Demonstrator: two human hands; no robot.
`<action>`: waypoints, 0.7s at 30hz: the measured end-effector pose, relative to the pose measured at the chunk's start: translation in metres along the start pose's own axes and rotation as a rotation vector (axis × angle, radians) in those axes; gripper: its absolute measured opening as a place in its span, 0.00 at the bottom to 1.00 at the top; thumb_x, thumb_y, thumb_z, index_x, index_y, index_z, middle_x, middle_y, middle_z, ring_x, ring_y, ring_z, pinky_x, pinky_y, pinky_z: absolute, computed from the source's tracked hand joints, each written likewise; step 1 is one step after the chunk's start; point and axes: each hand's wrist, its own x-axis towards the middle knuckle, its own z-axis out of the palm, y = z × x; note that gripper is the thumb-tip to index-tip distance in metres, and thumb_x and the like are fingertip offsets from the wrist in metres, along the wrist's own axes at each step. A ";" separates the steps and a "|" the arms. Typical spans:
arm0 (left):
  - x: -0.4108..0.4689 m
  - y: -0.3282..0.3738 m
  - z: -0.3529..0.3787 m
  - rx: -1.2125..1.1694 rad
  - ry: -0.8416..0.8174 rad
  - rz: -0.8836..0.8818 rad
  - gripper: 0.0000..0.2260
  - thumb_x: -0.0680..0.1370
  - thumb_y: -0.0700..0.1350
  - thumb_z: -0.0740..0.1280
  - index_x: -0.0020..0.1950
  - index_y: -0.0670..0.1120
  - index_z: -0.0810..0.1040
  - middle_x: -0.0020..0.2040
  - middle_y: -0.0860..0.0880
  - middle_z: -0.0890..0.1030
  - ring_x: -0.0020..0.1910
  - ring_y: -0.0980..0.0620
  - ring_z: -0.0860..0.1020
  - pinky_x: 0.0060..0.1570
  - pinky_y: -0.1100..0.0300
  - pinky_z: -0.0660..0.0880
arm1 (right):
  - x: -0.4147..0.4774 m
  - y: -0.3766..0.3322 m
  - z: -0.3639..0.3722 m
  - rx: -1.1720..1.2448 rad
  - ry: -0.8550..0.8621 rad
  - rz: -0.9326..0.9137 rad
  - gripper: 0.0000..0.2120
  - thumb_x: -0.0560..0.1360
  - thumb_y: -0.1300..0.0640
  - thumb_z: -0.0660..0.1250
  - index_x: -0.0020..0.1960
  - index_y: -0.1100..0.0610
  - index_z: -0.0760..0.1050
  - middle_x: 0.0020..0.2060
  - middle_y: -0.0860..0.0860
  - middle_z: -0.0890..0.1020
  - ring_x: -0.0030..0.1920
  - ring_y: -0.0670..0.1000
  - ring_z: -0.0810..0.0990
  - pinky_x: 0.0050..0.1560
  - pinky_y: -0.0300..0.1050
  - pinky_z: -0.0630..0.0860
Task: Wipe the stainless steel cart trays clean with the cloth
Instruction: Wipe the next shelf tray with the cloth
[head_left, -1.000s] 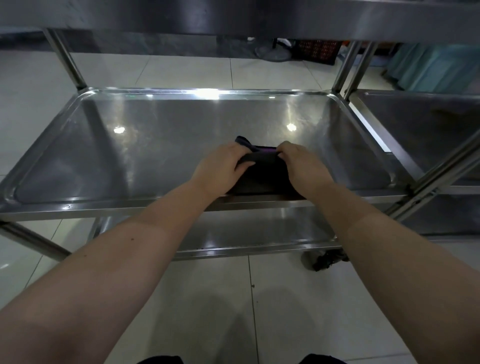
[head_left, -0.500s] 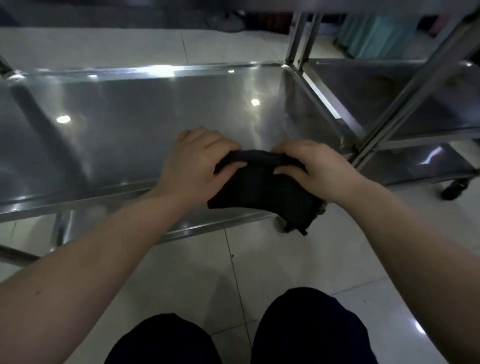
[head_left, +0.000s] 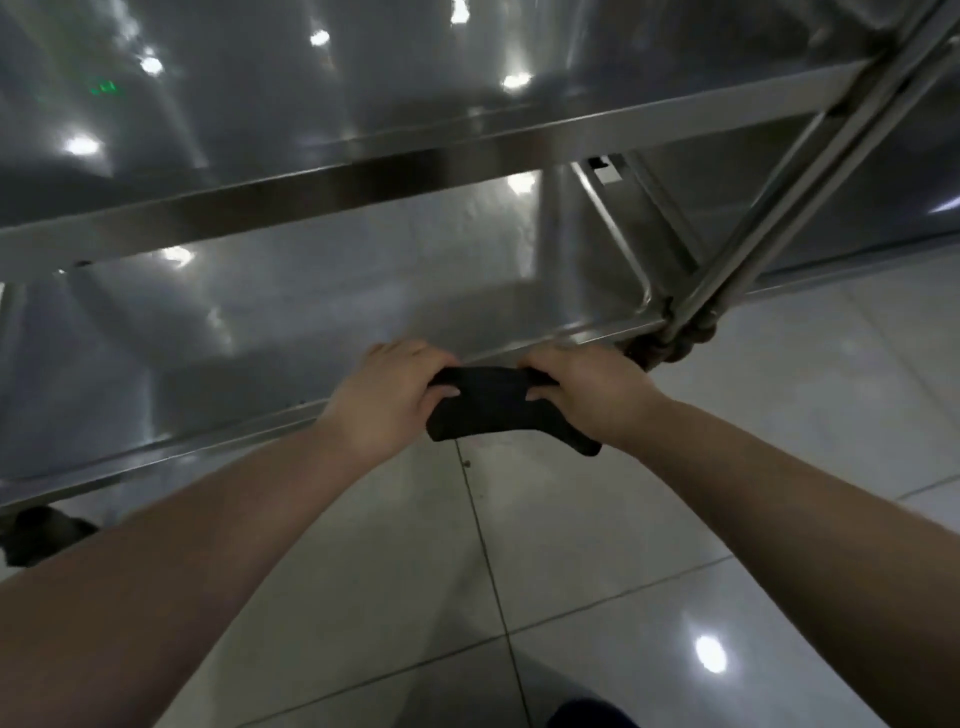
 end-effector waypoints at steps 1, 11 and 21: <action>0.005 -0.005 0.007 -0.028 0.021 -0.007 0.09 0.80 0.44 0.67 0.59 0.46 0.80 0.48 0.50 0.78 0.50 0.47 0.77 0.48 0.58 0.66 | 0.005 0.007 0.007 0.028 0.027 0.000 0.11 0.79 0.53 0.64 0.61 0.51 0.74 0.50 0.51 0.81 0.52 0.54 0.77 0.53 0.52 0.74; 0.078 -0.011 0.013 -0.299 0.478 -0.147 0.07 0.76 0.42 0.72 0.54 0.46 0.83 0.50 0.51 0.81 0.50 0.54 0.78 0.53 0.66 0.71 | 0.075 0.048 -0.021 0.133 0.393 -0.004 0.13 0.77 0.62 0.65 0.59 0.52 0.79 0.53 0.51 0.81 0.54 0.51 0.76 0.54 0.42 0.69; 0.136 -0.030 0.018 -0.051 0.408 -0.139 0.11 0.76 0.45 0.70 0.58 0.48 0.83 0.56 0.44 0.82 0.56 0.43 0.78 0.59 0.53 0.71 | 0.125 0.079 -0.019 -0.184 0.338 -0.053 0.19 0.74 0.68 0.63 0.63 0.55 0.78 0.58 0.57 0.80 0.59 0.61 0.76 0.60 0.52 0.72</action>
